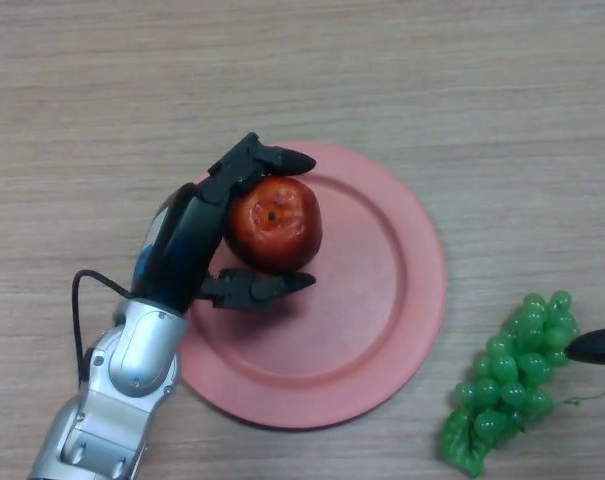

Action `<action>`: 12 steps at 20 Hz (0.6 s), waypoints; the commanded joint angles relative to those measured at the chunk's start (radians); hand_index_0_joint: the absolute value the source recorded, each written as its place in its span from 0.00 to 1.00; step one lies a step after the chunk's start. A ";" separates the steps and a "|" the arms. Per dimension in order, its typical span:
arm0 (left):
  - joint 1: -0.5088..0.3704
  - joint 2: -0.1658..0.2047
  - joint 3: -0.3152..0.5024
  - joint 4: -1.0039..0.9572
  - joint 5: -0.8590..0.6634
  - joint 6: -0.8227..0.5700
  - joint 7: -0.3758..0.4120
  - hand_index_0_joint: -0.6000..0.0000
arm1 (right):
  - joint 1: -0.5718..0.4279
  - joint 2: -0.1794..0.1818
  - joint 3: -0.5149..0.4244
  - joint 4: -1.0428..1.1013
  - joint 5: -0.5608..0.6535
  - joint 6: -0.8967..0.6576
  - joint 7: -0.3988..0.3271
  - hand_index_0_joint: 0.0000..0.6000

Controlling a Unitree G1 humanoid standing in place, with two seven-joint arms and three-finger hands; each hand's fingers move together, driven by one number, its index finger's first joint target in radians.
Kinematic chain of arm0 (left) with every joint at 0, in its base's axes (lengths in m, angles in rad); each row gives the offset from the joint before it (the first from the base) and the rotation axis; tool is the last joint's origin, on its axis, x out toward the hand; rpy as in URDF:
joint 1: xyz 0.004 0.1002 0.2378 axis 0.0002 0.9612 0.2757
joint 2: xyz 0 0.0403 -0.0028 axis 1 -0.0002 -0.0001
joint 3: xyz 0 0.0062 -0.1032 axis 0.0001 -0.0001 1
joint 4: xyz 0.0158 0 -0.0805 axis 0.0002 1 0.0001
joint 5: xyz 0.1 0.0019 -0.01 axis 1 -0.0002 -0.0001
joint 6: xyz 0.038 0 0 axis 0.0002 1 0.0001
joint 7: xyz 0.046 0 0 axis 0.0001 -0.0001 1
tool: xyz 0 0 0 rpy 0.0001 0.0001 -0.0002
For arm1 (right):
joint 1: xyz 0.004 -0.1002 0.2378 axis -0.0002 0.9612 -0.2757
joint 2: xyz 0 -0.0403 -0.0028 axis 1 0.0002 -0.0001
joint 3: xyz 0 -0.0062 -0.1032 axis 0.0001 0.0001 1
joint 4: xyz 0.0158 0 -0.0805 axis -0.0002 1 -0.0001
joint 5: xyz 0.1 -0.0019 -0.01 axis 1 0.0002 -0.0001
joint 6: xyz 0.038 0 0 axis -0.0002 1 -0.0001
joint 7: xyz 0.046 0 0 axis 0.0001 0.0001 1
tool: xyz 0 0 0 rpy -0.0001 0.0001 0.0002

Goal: Pick up the red apple and place it on the plate

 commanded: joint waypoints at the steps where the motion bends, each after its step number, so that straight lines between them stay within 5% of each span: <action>1: 0.000 0.012 0.016 -0.090 -0.068 0.043 0.033 1.00 | -0.015 -0.020 -0.062 -0.023 -0.016 -0.156 -0.015 0.00; 6: 0.033 0.012 0.056 -0.287 -0.053 0.240 -0.031 1.00 | -0.036 -0.030 -0.025 -0.007 -0.044 -0.159 -0.036 0.00; 12: 0.086 0.026 0.156 -0.626 -0.301 0.385 -0.149 1.00 | -0.111 -0.075 -0.037 -0.040 -0.012 -0.083 -0.058 0.00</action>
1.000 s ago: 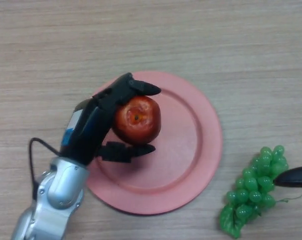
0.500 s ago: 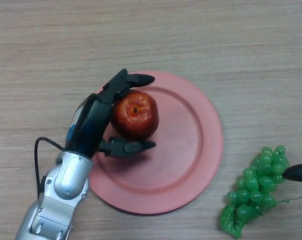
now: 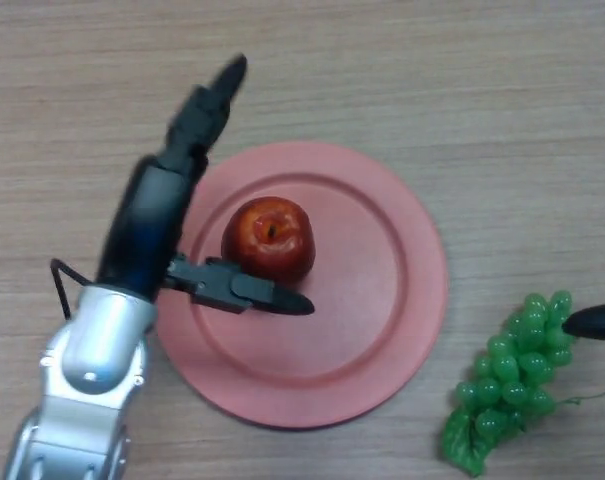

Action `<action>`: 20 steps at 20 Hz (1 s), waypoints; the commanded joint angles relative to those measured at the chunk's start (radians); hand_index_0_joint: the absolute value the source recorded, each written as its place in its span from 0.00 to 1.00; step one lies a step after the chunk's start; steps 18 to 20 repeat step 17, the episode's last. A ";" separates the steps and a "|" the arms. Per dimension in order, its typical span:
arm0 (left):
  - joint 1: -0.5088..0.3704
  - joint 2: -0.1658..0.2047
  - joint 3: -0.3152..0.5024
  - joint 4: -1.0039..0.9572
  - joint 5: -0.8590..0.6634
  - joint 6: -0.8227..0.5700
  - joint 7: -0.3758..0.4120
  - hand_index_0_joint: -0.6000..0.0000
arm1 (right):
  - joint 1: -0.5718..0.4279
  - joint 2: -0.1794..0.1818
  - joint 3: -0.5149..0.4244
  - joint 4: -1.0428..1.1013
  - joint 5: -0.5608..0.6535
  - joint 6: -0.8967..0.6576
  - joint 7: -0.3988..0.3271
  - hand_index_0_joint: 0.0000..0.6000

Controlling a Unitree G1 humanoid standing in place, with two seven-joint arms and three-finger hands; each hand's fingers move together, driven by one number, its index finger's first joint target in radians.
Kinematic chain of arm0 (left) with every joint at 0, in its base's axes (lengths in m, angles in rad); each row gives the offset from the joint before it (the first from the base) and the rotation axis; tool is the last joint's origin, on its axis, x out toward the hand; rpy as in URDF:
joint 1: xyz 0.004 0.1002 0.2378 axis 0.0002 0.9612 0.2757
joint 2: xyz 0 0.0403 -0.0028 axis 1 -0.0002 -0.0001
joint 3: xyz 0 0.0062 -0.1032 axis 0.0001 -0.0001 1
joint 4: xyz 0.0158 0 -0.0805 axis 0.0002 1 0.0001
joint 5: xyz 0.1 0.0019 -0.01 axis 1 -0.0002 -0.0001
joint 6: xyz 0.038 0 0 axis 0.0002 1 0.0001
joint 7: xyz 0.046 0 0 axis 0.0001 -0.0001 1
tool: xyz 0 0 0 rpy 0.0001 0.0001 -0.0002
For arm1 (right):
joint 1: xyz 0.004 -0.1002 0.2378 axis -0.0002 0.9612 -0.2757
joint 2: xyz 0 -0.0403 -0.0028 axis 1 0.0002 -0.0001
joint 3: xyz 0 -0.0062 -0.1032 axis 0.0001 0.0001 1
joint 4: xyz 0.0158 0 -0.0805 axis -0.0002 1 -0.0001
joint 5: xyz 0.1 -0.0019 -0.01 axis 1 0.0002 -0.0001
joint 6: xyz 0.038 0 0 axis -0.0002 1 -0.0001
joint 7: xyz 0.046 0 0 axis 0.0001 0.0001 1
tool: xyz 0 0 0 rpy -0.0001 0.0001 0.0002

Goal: Pick up the red apple and place it on the plate

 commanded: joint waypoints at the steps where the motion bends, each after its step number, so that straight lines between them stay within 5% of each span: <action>1: -0.008 0.042 0.121 -0.154 -0.178 0.002 -0.045 1.00 | -0.047 -0.056 -0.052 -0.075 0.034 -0.065 -0.041 0.00; 8: -0.017 0.171 0.340 -0.243 -0.415 0.144 -0.073 1.00 | -0.137 -0.105 -0.004 -0.062 0.064 0.024 -0.028 0.00; 14: 0.113 0.140 0.385 -0.241 -0.414 -0.076 -0.078 1.00 | -0.132 -0.087 0.059 -0.023 0.038 -0.041 0.025 0.00; 20: 0.116 0.147 0.399 -0.266 -0.423 -0.033 -0.079 1.00 | -0.105 -0.075 0.084 -0.073 0.042 -0.011 0.064 0.00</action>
